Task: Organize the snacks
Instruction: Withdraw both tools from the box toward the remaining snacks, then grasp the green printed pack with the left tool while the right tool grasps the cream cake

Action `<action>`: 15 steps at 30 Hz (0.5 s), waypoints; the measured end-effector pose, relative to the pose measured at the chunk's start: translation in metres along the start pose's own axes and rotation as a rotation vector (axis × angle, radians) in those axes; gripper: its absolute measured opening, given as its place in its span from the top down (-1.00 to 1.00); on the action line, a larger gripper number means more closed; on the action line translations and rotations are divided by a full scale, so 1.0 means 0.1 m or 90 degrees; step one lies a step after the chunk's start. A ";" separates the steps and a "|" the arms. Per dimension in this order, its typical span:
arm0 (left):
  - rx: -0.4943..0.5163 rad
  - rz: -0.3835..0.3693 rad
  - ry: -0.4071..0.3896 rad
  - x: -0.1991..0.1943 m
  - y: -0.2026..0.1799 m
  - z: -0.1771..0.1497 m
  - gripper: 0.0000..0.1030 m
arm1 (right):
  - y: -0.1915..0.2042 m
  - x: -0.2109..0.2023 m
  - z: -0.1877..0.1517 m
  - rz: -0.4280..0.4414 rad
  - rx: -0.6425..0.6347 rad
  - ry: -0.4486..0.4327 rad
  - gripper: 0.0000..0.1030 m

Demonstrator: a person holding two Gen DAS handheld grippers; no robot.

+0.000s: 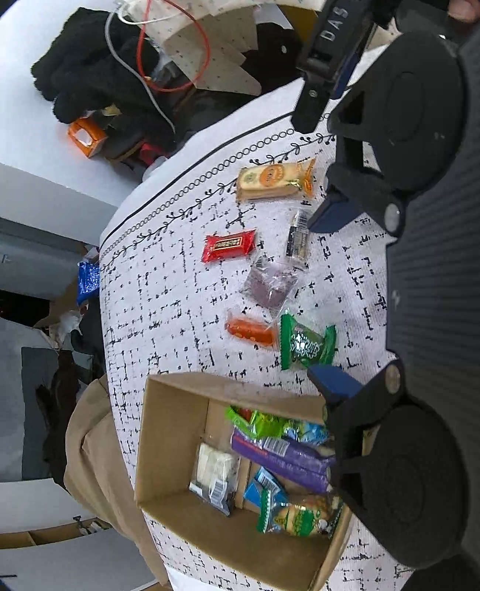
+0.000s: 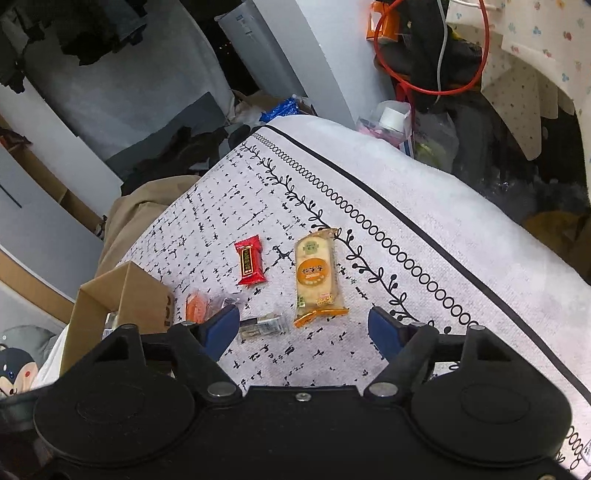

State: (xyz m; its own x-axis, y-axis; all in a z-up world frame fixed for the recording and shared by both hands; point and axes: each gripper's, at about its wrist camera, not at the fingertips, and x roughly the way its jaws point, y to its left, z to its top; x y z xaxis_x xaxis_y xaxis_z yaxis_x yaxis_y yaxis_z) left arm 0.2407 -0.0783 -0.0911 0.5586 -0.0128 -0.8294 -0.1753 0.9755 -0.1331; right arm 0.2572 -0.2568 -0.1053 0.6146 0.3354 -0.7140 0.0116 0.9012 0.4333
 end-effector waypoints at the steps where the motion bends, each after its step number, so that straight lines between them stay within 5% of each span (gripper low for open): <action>1: 0.003 0.003 0.002 0.03 -0.02 -0.01 -0.36 | -0.01 0.01 0.01 0.001 0.000 0.000 -0.47; 15: 0.034 0.120 -0.003 0.47 -0.11 -0.10 -0.24 | -0.07 0.26 0.07 -0.002 0.018 0.028 -0.47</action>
State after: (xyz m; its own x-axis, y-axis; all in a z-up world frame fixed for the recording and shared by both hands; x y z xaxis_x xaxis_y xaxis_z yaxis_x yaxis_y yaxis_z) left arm 0.2612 -0.0919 -0.1338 0.5232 0.1718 -0.8347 -0.2339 0.9708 0.0532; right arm 0.2782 -0.2566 -0.1233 0.5791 0.3451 -0.7386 0.0362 0.8942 0.4462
